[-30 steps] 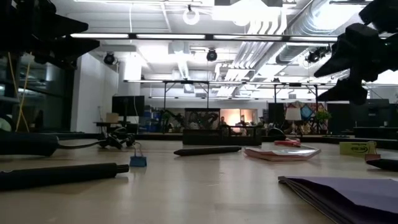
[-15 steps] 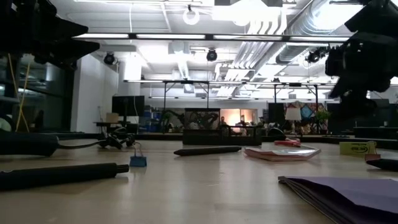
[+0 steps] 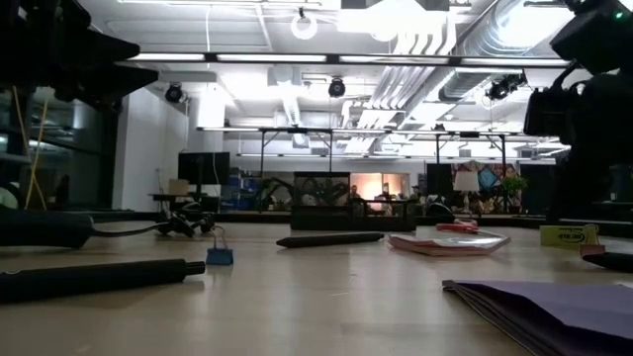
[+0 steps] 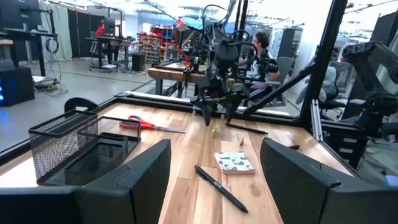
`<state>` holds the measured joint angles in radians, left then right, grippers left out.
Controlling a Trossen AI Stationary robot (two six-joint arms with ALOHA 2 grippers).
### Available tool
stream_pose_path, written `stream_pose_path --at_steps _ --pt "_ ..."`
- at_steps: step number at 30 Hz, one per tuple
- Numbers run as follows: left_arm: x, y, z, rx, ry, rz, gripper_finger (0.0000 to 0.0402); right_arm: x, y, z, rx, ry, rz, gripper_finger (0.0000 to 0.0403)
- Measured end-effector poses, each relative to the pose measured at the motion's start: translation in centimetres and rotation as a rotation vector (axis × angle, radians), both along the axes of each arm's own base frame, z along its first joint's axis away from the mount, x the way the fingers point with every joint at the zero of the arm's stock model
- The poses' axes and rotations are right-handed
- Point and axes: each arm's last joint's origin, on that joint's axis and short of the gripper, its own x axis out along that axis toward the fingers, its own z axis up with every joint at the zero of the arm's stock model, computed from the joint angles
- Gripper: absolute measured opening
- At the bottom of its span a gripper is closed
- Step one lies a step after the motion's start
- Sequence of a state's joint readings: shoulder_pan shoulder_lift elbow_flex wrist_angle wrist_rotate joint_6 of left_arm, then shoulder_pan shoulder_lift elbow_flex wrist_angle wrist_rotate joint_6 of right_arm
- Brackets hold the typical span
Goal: Pick and place office supplies into organizer
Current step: Put the yellow eraser into the mesh desk organizer
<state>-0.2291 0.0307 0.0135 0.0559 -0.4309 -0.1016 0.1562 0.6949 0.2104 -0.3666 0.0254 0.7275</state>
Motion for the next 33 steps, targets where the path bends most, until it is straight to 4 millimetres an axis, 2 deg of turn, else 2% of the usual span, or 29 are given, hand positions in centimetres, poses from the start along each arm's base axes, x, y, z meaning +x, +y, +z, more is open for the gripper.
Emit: stream_pose_path --at_steps 21,33 --pt "0.0 0.0 0.0 -0.017 -0.004 -0.009 0.0232 0.4 1.0 -2.0 -0.226 0.154 0.013 0.032" --pt "0.0 0.0 0.0 -0.017 -0.005 -0.012 0.0232 0.8 1.0 -2.6 -0.254 0.182 -0.03 0.0308"
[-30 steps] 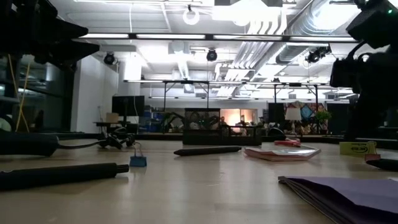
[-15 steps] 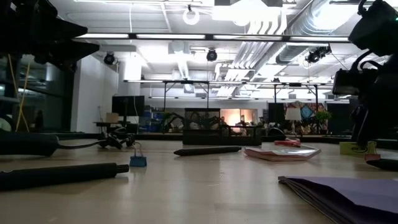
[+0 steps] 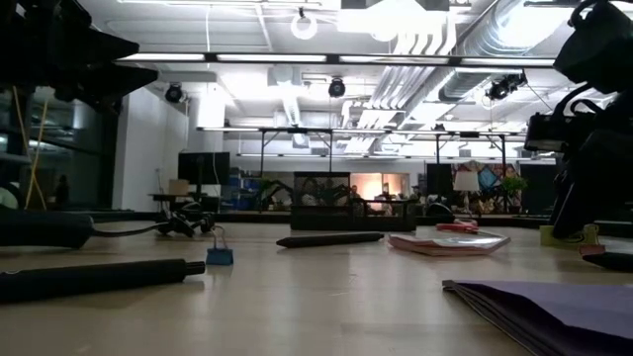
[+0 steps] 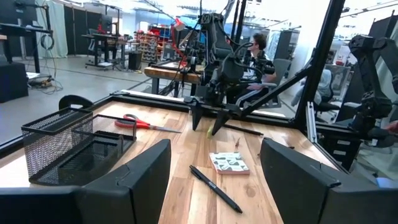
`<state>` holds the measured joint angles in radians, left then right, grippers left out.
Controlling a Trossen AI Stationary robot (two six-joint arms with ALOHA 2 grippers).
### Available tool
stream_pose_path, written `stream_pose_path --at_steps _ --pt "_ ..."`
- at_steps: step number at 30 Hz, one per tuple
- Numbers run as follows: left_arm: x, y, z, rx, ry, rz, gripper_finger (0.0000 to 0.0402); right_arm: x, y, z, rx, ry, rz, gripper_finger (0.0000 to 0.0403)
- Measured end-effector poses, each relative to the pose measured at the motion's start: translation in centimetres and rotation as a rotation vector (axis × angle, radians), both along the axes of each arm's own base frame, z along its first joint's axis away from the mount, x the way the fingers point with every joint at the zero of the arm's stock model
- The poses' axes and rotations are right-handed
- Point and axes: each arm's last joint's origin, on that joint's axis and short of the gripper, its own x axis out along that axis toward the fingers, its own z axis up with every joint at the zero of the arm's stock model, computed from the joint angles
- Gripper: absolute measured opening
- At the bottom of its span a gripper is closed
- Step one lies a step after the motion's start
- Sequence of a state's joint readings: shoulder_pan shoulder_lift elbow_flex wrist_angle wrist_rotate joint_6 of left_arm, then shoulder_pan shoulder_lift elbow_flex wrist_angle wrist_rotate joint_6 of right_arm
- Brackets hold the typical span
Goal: Pick and place office supplies into organizer
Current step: Put the yellow eraser into the mesh desk organizer
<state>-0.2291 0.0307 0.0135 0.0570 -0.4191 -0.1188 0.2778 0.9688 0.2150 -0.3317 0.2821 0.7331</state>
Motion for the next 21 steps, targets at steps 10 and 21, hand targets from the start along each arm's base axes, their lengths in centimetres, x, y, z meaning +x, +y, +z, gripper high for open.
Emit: stream_pose_path --at_steps 10,21 --pt "0.0 0.0 0.0 0.001 0.0 0.0 0.0232 -0.14 -0.05 -0.11 0.001 0.015 -0.002 0.0243" --pt "0.0 0.0 0.0 0.001 0.0 0.0 0.0232 0.1 0.16 -0.02 0.056 -0.006 0.016 0.0147"
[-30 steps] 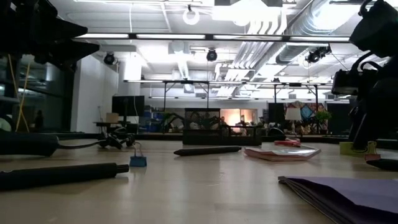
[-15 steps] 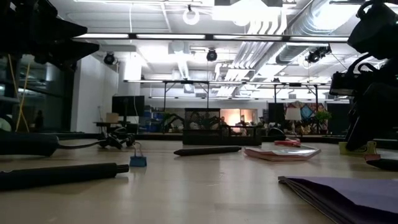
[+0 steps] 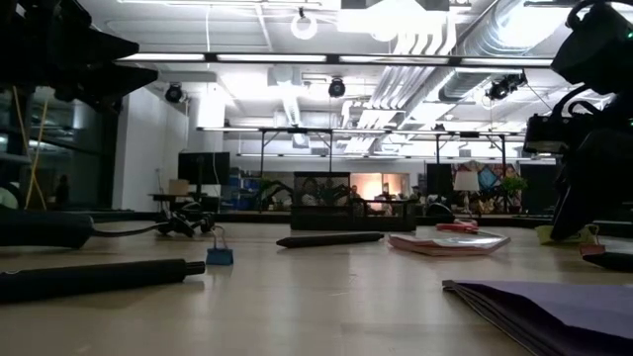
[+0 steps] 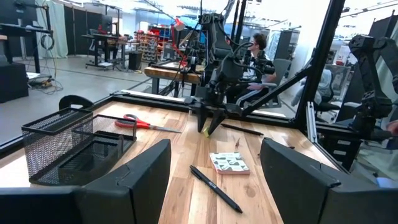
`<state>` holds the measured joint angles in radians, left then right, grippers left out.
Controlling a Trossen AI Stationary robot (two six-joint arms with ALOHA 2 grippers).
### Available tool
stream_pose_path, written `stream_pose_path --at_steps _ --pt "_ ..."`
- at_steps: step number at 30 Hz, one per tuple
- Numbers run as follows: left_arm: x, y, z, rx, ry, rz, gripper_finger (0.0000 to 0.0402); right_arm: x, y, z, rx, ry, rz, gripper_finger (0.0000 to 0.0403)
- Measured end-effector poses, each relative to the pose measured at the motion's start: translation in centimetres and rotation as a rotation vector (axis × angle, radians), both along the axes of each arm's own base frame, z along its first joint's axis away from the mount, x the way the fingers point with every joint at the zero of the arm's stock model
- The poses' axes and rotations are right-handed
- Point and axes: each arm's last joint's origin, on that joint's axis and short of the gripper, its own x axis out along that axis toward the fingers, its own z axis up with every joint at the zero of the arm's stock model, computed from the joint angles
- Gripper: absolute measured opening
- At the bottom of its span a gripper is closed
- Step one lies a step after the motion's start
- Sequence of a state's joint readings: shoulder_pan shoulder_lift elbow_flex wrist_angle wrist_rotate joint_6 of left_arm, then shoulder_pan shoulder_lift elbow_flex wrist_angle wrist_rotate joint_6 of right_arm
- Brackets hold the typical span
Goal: Pick and place office supplies into organizer
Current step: Put the yellow eraser into the mesh desk organizer
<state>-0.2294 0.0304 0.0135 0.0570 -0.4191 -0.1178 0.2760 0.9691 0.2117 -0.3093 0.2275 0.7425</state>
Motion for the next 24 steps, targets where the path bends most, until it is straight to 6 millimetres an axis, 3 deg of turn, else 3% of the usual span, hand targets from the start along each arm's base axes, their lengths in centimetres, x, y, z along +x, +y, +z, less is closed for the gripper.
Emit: stream_pose_path --at_steps 11,24 --pt "0.0 0.0 0.0 0.0 0.0 0.0 0.0232 0.3 0.3 0.1 0.066 -0.03 0.019 0.0013" --pt "0.0 0.0 0.0 0.0 0.0 0.0 0.0232 1.5 0.6 1.0 0.058 -0.193 0.051 0.0011"
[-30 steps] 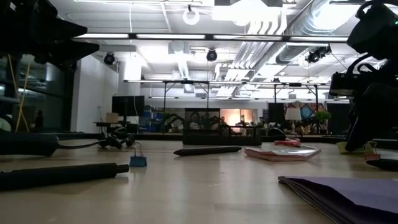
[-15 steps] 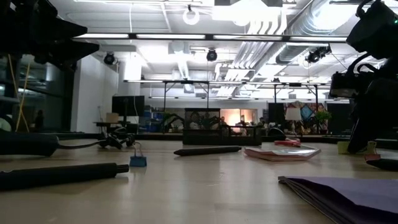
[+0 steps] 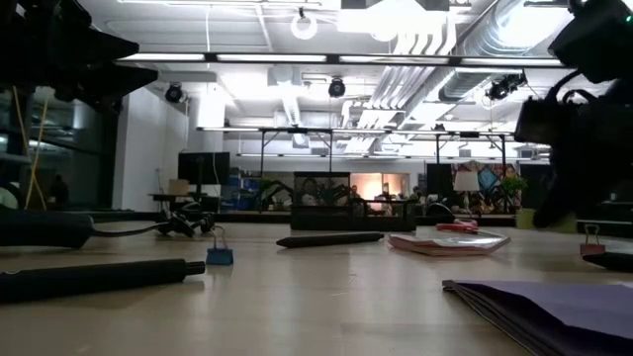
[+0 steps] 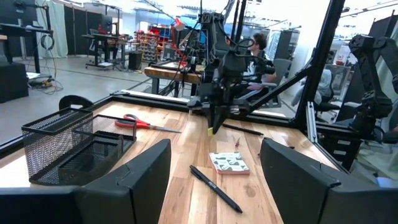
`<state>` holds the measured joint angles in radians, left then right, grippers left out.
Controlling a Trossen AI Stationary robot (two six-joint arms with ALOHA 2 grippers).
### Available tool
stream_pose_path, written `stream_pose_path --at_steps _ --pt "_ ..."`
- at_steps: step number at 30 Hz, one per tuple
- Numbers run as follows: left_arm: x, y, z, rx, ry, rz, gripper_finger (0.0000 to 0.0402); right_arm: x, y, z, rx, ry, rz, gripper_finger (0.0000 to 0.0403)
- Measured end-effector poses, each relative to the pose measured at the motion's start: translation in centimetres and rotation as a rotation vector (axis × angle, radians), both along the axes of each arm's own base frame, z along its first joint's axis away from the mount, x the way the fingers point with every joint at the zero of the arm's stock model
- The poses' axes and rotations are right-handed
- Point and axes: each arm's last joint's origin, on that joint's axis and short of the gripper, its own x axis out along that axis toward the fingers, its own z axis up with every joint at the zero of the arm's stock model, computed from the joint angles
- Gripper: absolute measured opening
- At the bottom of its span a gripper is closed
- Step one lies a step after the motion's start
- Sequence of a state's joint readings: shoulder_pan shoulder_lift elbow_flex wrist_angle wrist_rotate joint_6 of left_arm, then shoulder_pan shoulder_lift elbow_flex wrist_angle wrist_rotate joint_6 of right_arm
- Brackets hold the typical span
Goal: Pick and place office supplies into organizer
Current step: Put the yellow eraser into the mesh desk organizer
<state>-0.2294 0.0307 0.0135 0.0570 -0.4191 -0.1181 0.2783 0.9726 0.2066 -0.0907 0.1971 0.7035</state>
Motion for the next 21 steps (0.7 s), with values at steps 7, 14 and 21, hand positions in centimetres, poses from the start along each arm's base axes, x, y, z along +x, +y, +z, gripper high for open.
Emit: stream_pose_path --at_steps 7,14,21 --pt "0.0 0.0 0.0 0.0 0.0 0.0 0.0232 0.5 0.0 0.5 -0.049 -0.071 0.001 0.0005" --pt "0.0 0.0 0.0 0.0 0.0 0.0 0.0232 1.0 -0.3 1.1 -0.118 -0.153 -0.028 0.0005" --pt "0.0 0.0 0.0 0.0 0.0 0.001 0.0232 2.1 -1.3 2.3 -0.184 -0.288 -0.068 0.0005"
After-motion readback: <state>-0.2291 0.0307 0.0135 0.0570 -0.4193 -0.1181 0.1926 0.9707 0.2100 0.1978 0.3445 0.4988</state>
